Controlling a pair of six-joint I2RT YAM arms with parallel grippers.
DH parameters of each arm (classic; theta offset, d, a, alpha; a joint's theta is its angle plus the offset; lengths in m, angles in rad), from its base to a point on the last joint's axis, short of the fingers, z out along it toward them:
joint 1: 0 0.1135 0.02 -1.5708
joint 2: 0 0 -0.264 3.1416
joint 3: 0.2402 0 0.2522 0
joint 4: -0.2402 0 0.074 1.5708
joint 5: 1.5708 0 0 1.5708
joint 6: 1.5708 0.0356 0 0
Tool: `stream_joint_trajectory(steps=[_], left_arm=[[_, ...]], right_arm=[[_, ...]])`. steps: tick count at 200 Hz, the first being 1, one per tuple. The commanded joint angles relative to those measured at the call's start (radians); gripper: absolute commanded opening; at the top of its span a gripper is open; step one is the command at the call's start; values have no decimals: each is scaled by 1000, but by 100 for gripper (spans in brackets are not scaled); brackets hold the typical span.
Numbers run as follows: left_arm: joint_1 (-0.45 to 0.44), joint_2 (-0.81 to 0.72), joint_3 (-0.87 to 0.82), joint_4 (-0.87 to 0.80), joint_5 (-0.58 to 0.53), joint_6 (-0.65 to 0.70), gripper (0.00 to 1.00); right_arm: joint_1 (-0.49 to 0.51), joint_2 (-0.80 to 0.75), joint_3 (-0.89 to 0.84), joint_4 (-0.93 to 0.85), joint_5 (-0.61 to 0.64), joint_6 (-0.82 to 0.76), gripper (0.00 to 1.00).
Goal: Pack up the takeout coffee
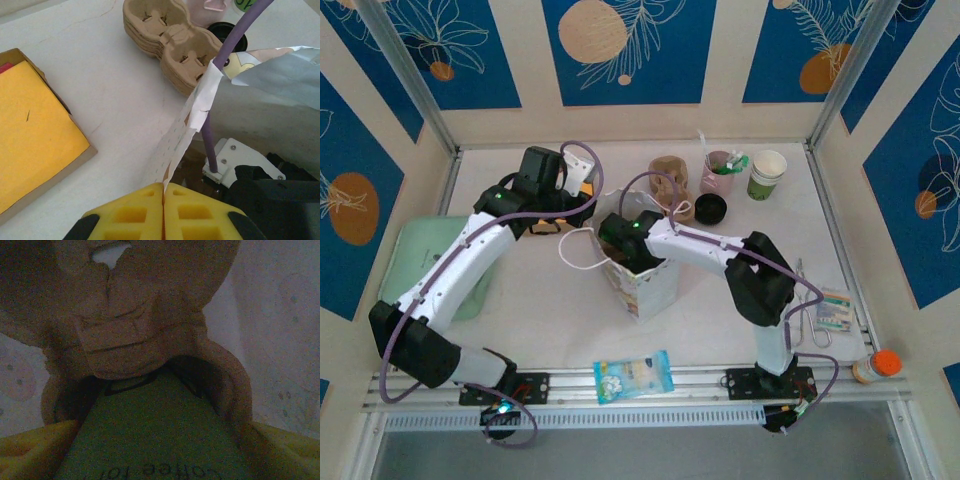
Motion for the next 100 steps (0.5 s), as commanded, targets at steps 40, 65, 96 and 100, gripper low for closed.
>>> stream_joint_trajectory(steps=[40, 65, 96, 100], left_arm=[[-8, -17, -20, 1, 11, -4, 9], [-8, -17, -21, 3, 11, -4, 9], [-8, -15, -20, 3, 11, -5, 9], [-8, -15, -19, 3, 13, -4, 9]], right_arm=[[-7, 69, -59, 128, 7, -7, 34], [-6, 80, -70, 142, 3, -5, 34], [-7, 88, -100, 185, 3, -12, 34], [-9, 90, -103, 191, 1, -13, 34]])
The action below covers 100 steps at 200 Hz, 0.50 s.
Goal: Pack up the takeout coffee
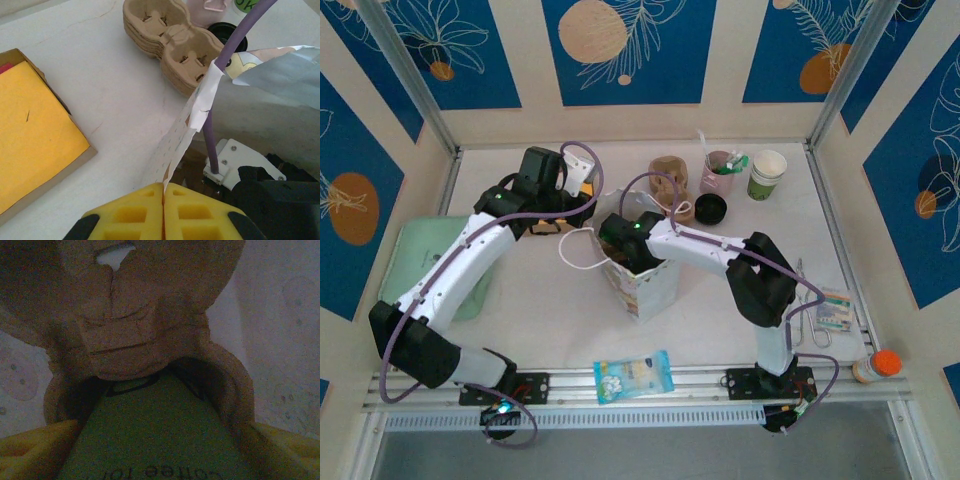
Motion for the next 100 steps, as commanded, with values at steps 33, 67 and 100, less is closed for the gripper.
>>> stream_joint_trajectory(steps=[33, 67, 100], left_arm=[[-8, -14, -13, -4, 13, -4, 9], [-9, -14, -13, -6, 10, -3, 9], [-8, -12, -10, -4, 12, -6, 9]], right_arm=[[-9, 102, -113, 215, -9, -21, 34], [-8, 106, -117, 227, -8, -32, 36], [-11, 115, -106, 216, -2, -36, 43]])
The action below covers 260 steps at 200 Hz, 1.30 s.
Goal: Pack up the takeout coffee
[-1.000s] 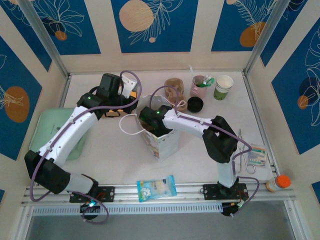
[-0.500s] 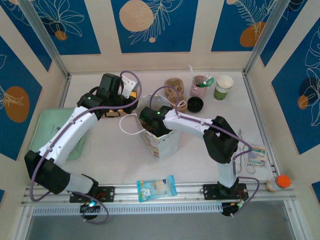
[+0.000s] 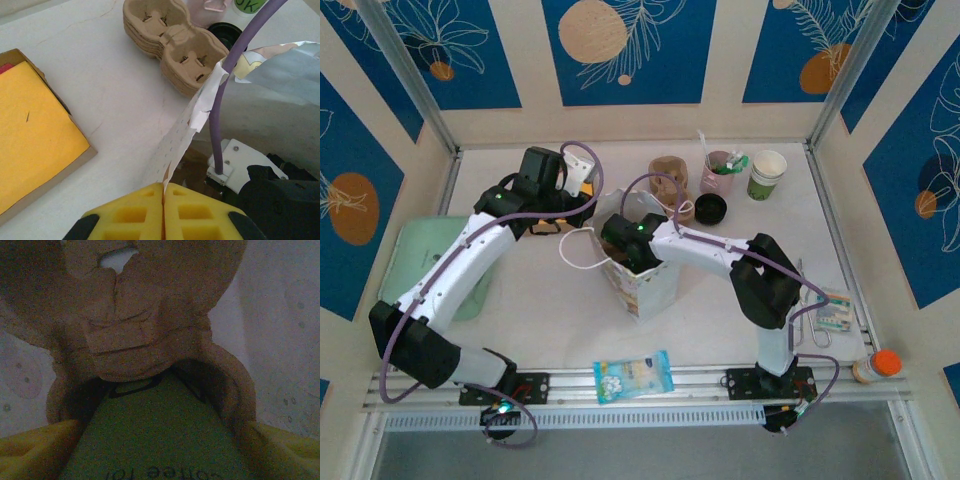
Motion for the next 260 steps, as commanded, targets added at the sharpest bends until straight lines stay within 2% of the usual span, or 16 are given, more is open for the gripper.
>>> stream_joint_trajectory(steps=[1, 46, 101, 107, 202, 260], left_arm=[[-10, -11, -10, -4, 12, -5, 9], [-9, -12, -7, -6, 11, -5, 9], [-10, -1, -2, -3, 14, -5, 10], [-10, 0, -1, -2, 14, -5, 10], [-10, -6, 3, -9, 9, -5, 11], [-13, -2, 9, -7, 8, -10, 11]], right_arm=[[-9, 131, -68, 176, 3, -24, 44], [-4, 134, -69, 169, 8, -20, 74], [-2, 135, -75, 172, 5, -9, 92], [-2, 135, -76, 172, 6, -9, 100], [-3, 124, -63, 150, 12, -2, 99], [0, 64, -63, 134, 9, -7, 99]])
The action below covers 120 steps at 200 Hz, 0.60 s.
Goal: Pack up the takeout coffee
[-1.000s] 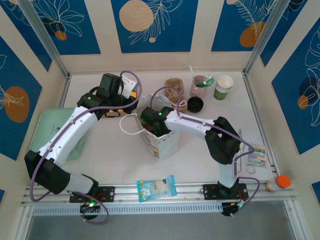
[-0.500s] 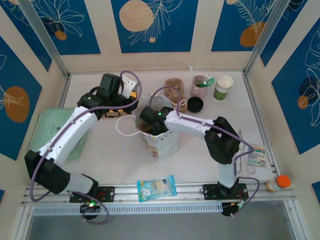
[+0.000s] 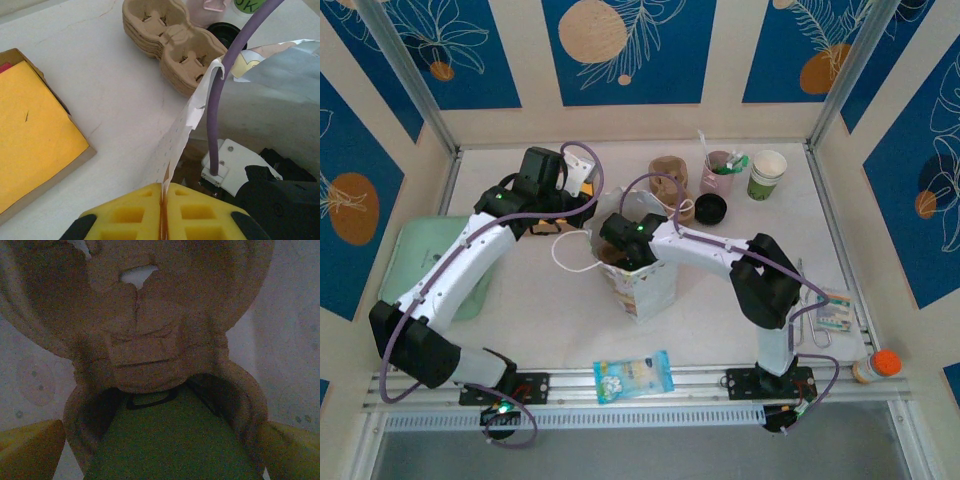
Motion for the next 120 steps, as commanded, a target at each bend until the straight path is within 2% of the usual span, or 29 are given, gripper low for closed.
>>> stream_joint_trajectory(steps=[1, 67, 120], left_arm=[[-12, -3, 9, -6, 8, -7, 11], [-15, -13, 17, -18, -6, -2, 11], [-16, -14, 23, -20, -9, -4, 19]], right_arm=[[-1, 74, -64, 95, 9, 2, 99], [5, 31, -28, 51, 18, 3, 99], [19, -9, 20, -13, 18, -2, 99]])
